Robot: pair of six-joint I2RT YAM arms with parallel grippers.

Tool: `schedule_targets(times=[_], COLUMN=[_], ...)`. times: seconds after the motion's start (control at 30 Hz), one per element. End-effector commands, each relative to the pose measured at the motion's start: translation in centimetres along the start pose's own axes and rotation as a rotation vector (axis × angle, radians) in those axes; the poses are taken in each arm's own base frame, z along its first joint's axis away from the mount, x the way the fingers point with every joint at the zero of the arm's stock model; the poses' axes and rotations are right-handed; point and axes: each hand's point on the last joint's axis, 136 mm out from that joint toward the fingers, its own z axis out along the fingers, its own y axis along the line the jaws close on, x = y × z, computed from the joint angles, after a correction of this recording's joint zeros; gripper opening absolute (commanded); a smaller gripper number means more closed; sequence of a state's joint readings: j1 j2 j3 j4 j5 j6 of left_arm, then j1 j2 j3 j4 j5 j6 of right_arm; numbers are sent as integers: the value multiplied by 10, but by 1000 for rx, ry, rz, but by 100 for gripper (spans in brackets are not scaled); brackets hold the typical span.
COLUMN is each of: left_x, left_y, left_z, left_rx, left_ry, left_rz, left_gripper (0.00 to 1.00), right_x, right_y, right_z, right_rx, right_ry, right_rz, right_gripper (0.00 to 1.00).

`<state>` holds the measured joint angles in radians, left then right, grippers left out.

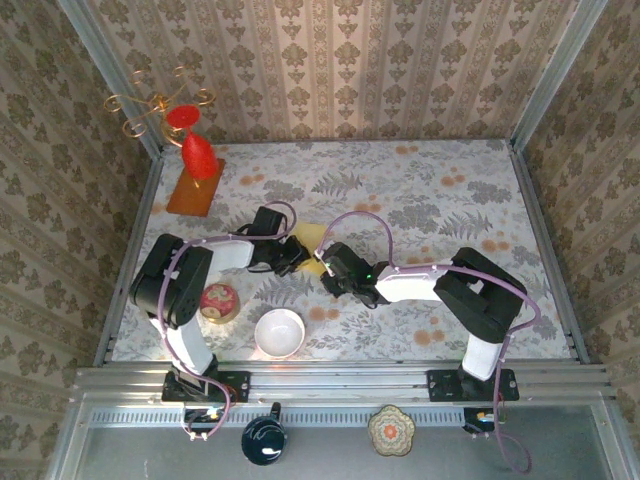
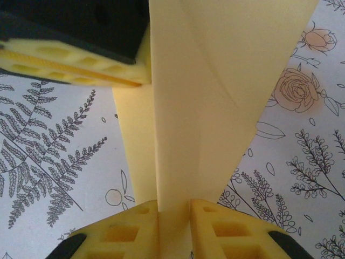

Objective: Fold a paper plane with a square sheet of paper (pick it up from the middle)
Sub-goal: Fourth fold the wing at the center of the table.

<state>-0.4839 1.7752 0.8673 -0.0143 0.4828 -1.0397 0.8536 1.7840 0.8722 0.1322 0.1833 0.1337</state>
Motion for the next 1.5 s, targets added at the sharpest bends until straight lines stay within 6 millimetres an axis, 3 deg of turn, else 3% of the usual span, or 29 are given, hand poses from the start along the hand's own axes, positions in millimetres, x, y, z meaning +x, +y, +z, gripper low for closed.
schedule_targets(times=[0.0, 0.47, 0.9, 1.1, 1.3, 1.47], left_x=[1, 7, 5, -5, -21, -22], left_y=[1, 7, 2, -10, 1, 5], left_z=[4, 7, 3, -15, -40, -50], left_rx=[-14, -36, -28, 0, 9, 28], left_ry=[16, 24, 16, -45, -136, -170], left_rz=[-12, -15, -7, 8, -23, -28], left_gripper=[15, 13, 13, 19, 23, 23], right_x=[-12, -12, -7, -5, -5, -5], right_y=[0, -1, -2, 4, 13, 17], right_z=[-1, 5, 7, 5, 5, 5], right_rx=[-8, 6, -1, -70, -180, -266], right_ry=[-27, -10, 6, 10, 13, 16], right_rz=[13, 33, 40, 69, 141, 213], right_gripper=[24, 27, 14, 8, 4, 2])
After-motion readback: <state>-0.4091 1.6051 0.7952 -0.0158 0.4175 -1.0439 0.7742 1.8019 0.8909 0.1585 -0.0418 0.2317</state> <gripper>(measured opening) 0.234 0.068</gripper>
